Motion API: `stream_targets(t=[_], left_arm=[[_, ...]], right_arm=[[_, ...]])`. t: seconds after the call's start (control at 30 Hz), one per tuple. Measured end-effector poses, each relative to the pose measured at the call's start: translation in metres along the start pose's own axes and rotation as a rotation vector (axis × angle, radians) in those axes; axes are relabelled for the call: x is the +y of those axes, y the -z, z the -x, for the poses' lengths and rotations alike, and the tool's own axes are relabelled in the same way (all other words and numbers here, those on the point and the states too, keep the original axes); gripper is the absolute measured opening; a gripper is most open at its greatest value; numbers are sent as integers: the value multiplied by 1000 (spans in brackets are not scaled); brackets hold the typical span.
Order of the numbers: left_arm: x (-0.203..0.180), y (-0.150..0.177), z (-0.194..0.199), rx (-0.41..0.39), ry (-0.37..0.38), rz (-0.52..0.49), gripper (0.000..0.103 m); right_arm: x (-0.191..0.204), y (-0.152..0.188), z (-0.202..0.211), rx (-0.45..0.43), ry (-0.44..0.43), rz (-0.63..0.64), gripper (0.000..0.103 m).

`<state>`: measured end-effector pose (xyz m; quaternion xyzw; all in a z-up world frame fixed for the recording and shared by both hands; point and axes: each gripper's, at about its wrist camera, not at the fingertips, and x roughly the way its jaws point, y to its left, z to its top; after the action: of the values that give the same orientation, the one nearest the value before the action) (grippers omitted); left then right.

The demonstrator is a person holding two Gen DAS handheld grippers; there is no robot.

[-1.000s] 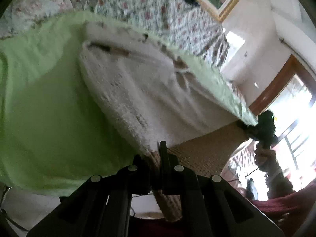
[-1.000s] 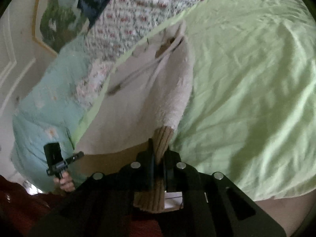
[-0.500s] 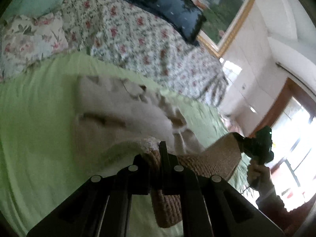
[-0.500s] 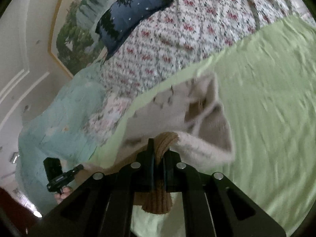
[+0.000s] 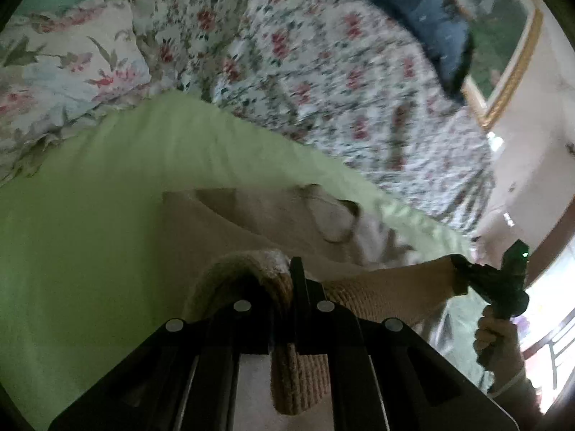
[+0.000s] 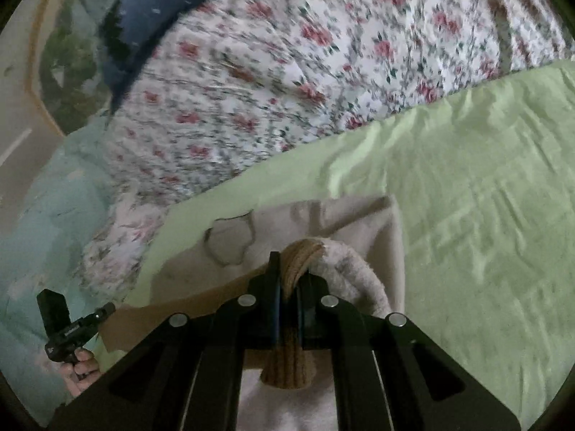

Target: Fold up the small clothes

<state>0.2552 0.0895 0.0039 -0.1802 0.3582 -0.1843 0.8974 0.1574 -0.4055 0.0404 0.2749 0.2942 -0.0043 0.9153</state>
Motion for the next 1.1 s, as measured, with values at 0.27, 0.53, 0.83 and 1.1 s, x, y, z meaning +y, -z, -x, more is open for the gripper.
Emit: stream_targets(t=[0.27,0.53,0.83,1.1], left_arm=[[40,3,-69,138,-70,115,19],[-20,69,-21,178,46,-9,57],[-82,66,-101,342,57,-252,48],[-6,-15,-113,222,-188,-179,32]], right_arm=[[-38,0,-73,128,63,-72,13],[-7,24,-2,-6,27,36,40],[73,79,-89,453,-126,447,40],[23,1,-150,310,128,312,30]])
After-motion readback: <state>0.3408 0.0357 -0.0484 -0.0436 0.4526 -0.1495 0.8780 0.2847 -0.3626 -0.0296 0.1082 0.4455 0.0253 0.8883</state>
